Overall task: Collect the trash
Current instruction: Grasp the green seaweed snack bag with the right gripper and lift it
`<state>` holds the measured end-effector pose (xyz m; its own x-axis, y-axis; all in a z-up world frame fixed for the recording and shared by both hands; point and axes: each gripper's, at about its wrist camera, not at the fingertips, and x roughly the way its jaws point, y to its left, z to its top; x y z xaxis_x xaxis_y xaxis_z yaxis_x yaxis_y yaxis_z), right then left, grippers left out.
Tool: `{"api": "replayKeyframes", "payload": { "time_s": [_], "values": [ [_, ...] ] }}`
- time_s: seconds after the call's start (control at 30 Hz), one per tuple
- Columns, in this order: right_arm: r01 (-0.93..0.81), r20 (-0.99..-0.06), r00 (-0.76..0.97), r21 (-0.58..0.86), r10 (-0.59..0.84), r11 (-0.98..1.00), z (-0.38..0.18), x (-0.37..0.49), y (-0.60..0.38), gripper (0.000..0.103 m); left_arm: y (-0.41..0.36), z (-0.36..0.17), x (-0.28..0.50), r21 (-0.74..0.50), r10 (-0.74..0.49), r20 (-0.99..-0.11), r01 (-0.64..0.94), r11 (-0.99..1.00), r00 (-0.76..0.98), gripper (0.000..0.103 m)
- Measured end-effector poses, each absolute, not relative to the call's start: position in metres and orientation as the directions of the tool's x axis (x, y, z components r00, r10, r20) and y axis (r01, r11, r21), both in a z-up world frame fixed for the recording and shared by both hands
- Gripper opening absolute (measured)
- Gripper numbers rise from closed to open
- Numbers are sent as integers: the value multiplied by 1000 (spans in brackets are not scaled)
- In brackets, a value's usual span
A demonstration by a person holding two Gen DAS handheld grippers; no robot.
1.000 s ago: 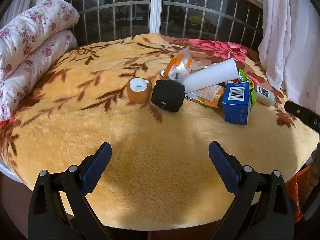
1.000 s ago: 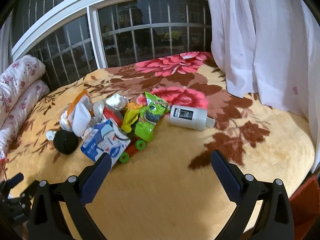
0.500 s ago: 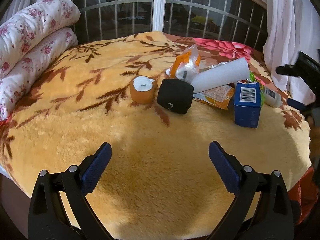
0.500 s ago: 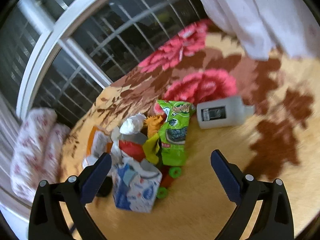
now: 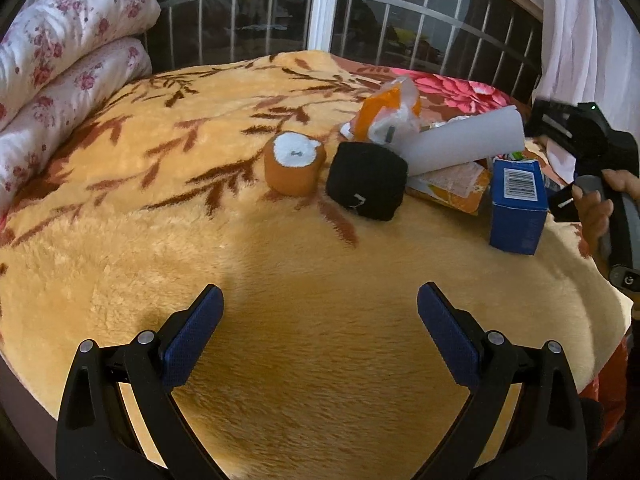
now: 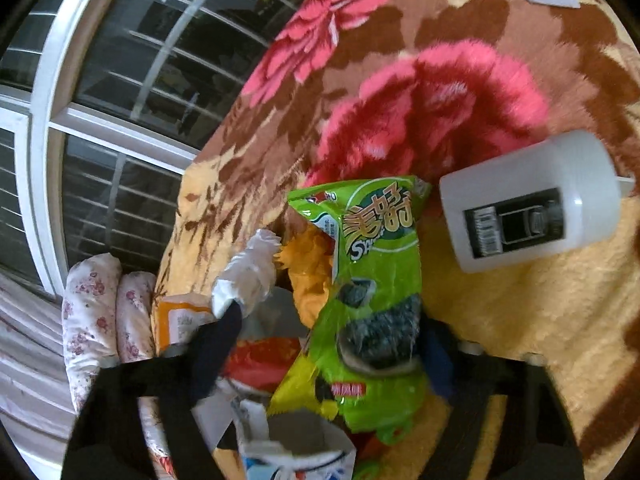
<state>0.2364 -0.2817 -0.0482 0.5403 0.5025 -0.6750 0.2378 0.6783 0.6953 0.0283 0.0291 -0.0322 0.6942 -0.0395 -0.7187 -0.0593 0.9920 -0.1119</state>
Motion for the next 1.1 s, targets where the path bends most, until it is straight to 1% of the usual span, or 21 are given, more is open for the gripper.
{"api": "replayKeyframes", "payload": {
  "time_s": [0.07,0.1,0.2,0.3,0.47,0.67,0.8,0.87,0.93,1.0,1.1],
  "values": [
    [255,-681,535,694,499,674,-53,238,-283,41,31,-33,27,-114,-40,-718,-61,992,695,95],
    [259,-673,545,702,500,664,-54,236,-286,33,32,-33,27,-115,-40,-717,-62,991,696,95],
    [264,-650,565,726,508,635,-58,228,-295,27,32,-33,26,-120,-44,-718,-61,991,695,95],
    [234,-613,603,747,510,622,-50,215,-302,25,31,-32,23,-122,-47,-715,-58,991,698,95],
    [161,-594,630,730,500,664,-30,198,-302,24,26,-33,19,-124,-51,-715,-54,991,697,95],
    [39,-596,663,631,452,774,-6,168,-293,24,17,-33,21,-90,-48,-723,-26,996,689,95],
    [-56,-575,704,540,417,840,8,124,-289,25,10,-19,29,-89,-89,-690,38,995,718,95],
    [-93,-552,737,488,390,868,15,103,-287,25,-1,-7,37,-41,-103,-657,100,994,747,95],
    [-114,-518,776,444,359,889,24,82,-289,25,-15,3,45,38,-98,-628,156,987,772,95],
    [-128,-488,802,425,346,896,31,66,-295,25,-29,11,54,103,-99,-612,203,974,785,95],
    [-139,-463,818,416,341,899,33,45,-304,26,-54,19,61,234,-90,-563,263,936,821,95]
  ]
}}
